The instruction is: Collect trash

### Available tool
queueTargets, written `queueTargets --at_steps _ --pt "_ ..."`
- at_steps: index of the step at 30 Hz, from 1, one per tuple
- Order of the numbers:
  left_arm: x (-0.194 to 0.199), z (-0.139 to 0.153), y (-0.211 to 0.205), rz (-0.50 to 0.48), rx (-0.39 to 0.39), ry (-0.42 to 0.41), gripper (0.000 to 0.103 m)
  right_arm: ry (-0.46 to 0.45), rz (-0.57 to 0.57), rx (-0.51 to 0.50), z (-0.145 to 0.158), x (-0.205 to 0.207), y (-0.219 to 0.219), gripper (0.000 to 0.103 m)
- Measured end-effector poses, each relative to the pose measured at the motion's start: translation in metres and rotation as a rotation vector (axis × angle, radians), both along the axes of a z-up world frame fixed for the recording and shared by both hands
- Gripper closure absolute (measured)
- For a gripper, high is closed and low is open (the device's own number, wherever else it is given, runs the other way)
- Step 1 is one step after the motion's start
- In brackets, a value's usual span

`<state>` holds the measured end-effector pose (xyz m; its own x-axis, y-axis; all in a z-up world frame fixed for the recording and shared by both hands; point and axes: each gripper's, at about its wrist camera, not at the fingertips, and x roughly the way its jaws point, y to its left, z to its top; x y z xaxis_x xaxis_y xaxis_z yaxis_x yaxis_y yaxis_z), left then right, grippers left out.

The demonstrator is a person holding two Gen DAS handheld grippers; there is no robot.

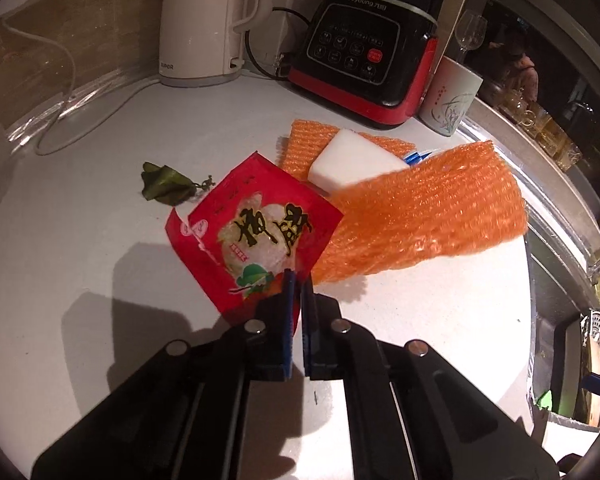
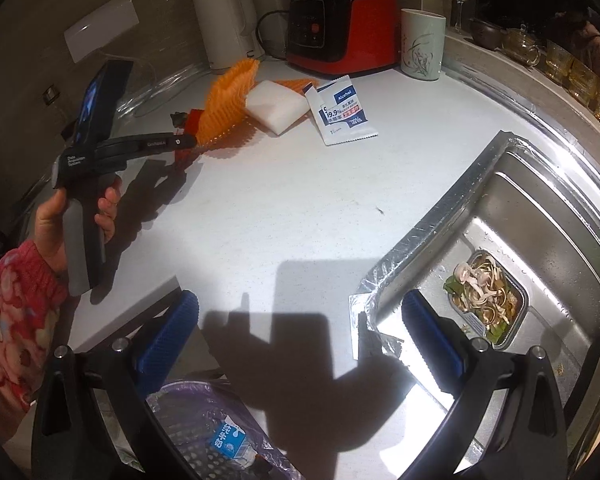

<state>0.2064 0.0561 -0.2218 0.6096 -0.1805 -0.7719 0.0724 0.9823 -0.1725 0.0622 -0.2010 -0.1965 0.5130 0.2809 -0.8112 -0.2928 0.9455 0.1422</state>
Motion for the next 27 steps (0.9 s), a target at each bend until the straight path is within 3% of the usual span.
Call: queueTargets --at_steps 6,12,21,24,27 --pt "-0.025 0.023 0.008 -0.006 -0.004 -0.04 0.1 0.003 0.039 0.047 -0.003 0.011 0.017 0.002" --pt "-0.046 0.035 0.014 0.0 -0.005 -0.046 0.1 -0.011 0.025 0.094 -0.009 0.07 0.038 0.002" --pt "-0.07 0.054 0.016 0.007 -0.018 -0.068 0.1 -0.036 0.21 -0.061 -0.041 0.141 0.083 0.002" --pt "-0.075 0.059 0.016 0.007 -0.026 -0.074 0.1 -0.003 0.248 -0.1 -0.052 0.15 0.093 0.016" --pt "-0.077 0.057 0.017 0.01 -0.028 -0.067 0.1 -0.032 0.268 -0.131 -0.049 0.147 0.097 0.041"
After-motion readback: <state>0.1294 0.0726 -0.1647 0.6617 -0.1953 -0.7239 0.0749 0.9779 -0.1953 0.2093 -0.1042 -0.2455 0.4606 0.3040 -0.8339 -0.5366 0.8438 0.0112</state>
